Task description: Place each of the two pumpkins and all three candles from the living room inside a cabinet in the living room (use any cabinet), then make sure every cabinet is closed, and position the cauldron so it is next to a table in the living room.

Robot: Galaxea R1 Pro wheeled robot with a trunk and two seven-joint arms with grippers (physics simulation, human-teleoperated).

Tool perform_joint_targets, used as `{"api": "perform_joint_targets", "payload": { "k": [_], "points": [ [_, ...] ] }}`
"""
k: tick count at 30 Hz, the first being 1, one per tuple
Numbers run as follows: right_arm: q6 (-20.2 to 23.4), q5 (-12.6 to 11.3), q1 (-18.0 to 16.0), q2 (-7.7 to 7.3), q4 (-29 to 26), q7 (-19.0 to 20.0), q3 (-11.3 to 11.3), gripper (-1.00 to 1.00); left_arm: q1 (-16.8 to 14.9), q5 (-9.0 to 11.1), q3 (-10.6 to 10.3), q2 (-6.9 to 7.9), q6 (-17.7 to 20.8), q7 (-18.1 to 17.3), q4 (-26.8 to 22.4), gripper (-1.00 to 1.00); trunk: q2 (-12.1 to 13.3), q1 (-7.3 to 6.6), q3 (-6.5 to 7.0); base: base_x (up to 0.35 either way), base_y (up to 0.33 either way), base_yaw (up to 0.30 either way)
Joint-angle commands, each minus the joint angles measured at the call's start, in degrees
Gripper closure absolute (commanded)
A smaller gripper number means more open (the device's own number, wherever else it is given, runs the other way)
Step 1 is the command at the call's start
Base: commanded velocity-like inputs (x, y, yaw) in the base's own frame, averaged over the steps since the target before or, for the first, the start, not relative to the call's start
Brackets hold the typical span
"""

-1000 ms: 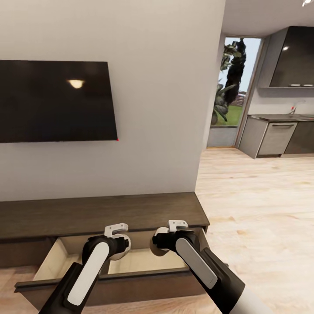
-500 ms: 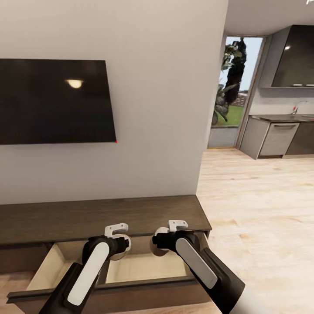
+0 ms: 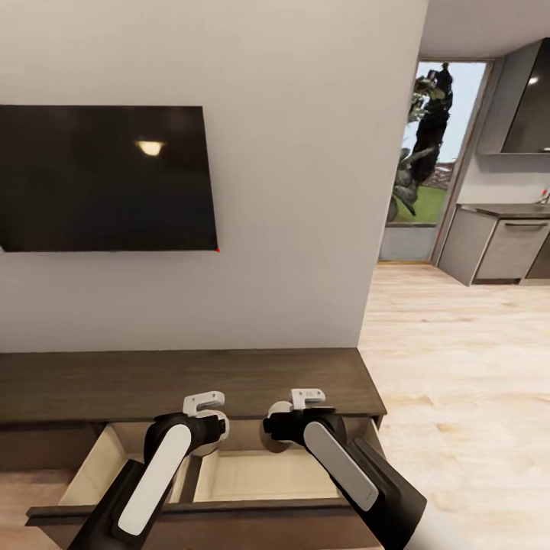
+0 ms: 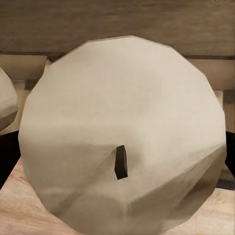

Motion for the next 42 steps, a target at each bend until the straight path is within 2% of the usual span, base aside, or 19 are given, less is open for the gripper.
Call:
{"api": "perform_joint_targets", "payload": {
  "k": [1, 22, 26, 28, 30, 32, 35, 42],
  "points": [
    [0.03, -0.5, -0.07, 0.0, -0.06, -0.6, 0.08, 1.0, -0.06, 0.43, -0.06, 0.02, 0.15, 0.59, -0.05, 1.0, -0.03, 0.0, -0.06, 0.075, 0.0, 0.008],
    [0.03, -0.5, -0.07, -0.06, 0.18, -0.6, 0.07, 1.0, -0.06, 0.17, -0.16, -0.06, 0.15, 0.76, -0.05, 1.0, -0.03, 0.0, -0.06, 0.066, 0.0, 0.001],
    [0.03, -0.43, -0.07, -0.07, 0.2, -0.6, 0.02, 1.0, -0.06, 0.31, -0.1, -0.06, 0.1, 0.77, 0.12, 1.0, -1.64, 0.88, -0.78, 0.0, 0.0, 0.0],
    [-0.01, -0.37, -0.07, -0.07, 0.2, -0.6, 0.02, 1.0, -0.06, 0.29, -0.16, -0.18, 0.08, 0.81, 1.81, 1.0, -2.44, 1.32, -1.14, 0.0, 0.0, 0.0],
    [-0.04, -0.34, -0.07, -0.1, 0.22, -0.6, -0.11, 1.0, -0.24, 0.18, -0.25, -0.8, -0.08, 0.84, 5.26, 1.0, -2.84, 1.54, -1.32, 0.0, 0.0, 0.0],
    [-0.05, -0.38, -0.07, -0.08, 0.26, -0.6, -0.23, 1.0, -0.34, 0.09, -0.3, -1.56, -0.33, 0.9, 6.74, 1.0, -2.84, 1.54, -1.32, 0.0, 0.0, 0.0],
    [-0.05, -0.41, -0.07, -0.12, 0.32, -0.6, -0.42, 1.0, -0.39, 0.08, -0.33, -2.25, -0.49, 0.93, 7.52, 1.0, -2.84, 1.54, -1.32, 0.0, 0.0, 0.0],
    [-0.05, -0.26, -0.07, -0.16, 1.71, -0.6, -0.48, 1.0, -0.41, 0.21, -0.33, -2.58, -0.96, 0.74, 7.82, 1.0, -3.24, 1.76, -1.49, 0.0, 0.0, 0.0]
  ]
}}
